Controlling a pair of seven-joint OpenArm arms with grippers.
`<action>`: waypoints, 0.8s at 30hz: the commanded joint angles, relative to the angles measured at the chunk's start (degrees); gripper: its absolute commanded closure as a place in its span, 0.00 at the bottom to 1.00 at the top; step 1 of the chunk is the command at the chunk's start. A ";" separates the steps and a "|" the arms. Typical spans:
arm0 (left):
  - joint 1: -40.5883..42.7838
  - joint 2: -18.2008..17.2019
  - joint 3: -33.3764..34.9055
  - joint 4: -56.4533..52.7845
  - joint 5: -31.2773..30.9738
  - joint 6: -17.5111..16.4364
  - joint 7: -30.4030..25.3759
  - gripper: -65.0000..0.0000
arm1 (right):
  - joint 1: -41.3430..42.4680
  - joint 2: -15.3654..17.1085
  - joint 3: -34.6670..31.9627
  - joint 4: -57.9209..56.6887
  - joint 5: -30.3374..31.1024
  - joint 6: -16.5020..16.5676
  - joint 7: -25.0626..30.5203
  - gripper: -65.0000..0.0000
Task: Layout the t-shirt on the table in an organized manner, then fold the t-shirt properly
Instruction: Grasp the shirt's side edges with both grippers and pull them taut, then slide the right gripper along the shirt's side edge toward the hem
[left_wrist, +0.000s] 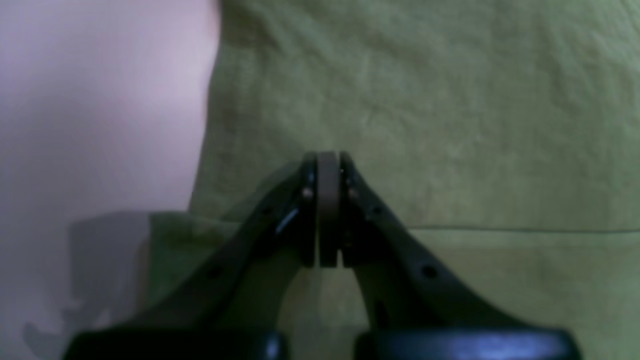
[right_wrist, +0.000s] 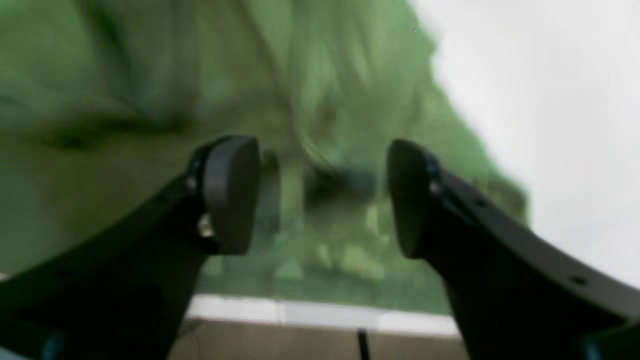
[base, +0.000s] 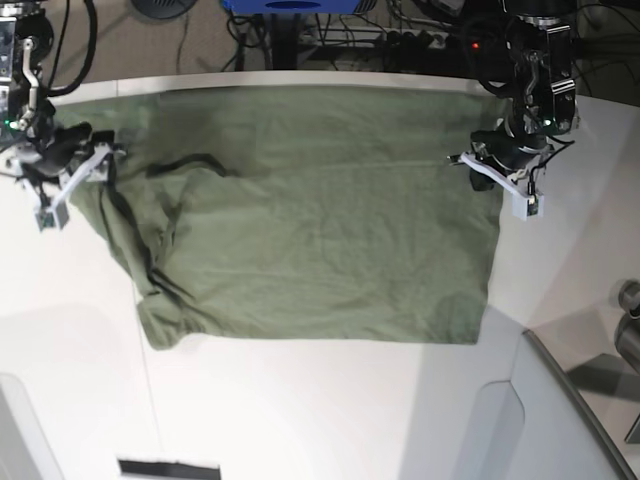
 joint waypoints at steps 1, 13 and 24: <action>-0.29 -0.62 -0.21 0.45 -0.42 -0.25 -0.89 1.00 | 0.82 1.04 2.23 2.57 0.28 0.05 0.99 0.39; 0.06 -0.62 -0.21 -0.17 -0.42 -0.25 -0.98 1.00 | 28.77 3.24 4.16 -23.45 -0.16 6.55 -6.39 0.40; 0.24 -0.62 -0.30 -0.35 -0.42 -0.25 -1.07 1.00 | 34.22 2.71 -11.40 -35.32 -0.07 0.66 -1.21 0.40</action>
